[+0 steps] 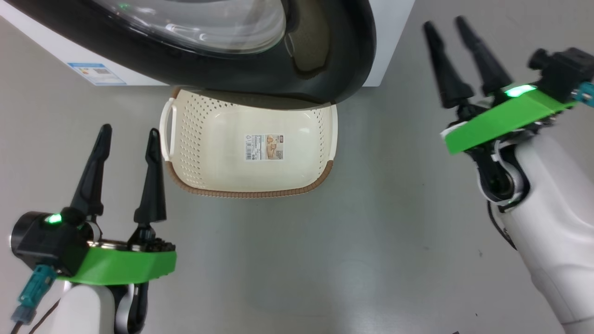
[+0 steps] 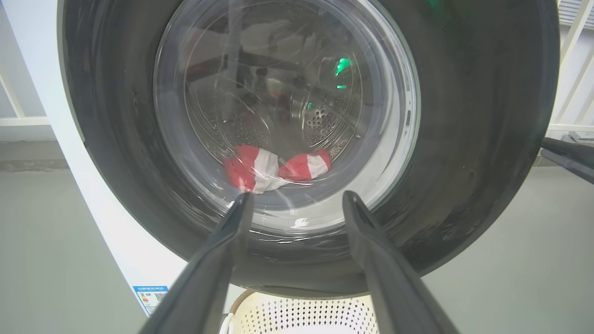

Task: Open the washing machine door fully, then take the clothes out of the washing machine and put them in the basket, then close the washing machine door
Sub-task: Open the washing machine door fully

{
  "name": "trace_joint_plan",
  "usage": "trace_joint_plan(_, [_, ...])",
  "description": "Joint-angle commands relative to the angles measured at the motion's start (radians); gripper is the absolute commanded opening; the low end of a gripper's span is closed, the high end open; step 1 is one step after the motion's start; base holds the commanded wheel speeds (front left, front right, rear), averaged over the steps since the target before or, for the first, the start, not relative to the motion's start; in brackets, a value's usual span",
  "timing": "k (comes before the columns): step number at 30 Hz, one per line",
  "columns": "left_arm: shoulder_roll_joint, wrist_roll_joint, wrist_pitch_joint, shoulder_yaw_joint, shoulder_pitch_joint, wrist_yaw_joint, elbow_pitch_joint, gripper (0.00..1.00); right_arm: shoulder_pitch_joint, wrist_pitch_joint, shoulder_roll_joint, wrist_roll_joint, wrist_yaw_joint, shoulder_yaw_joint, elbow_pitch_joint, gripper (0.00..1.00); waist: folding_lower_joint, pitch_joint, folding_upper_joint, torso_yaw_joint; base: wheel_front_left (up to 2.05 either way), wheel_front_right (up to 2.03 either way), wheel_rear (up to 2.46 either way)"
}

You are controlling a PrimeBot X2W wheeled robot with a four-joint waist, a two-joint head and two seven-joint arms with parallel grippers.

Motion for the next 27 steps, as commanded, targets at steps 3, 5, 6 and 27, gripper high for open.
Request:
trace_joint_plan(3, [0.016,0.003,-0.009,0.041,0.017,-0.006,-0.024,1.0,0.109,-0.008,0.067,-0.185,0.008,-0.12,-0.115,1.0,0.0,-0.002,0.0,-0.008,0.0,0.0,0.0])
trace_joint_plan(5, [0.015,0.004,-0.009,0.044,0.018,-0.006,-0.023,1.0,0.171,-0.009,0.107,-0.301,0.008,-0.186,-0.176,1.0,0.0,-0.004,0.0,-0.01,0.0,0.0,0.0])
trace_joint_plan(6, [0.014,0.004,-0.009,0.045,0.018,-0.006,-0.021,1.0,0.201,-0.009,0.127,-0.343,0.008,-0.218,-0.207,1.0,0.0,-0.006,0.0,-0.011,0.0,0.0,0.0])
trace_joint_plan(27, [0.006,0.017,-0.009,0.035,0.034,-0.006,0.003,1.0,0.512,-0.009,0.189,-0.545,0.008,-0.336,-0.451,1.0,0.0,-0.056,0.0,-0.017,0.0,0.0,0.0])
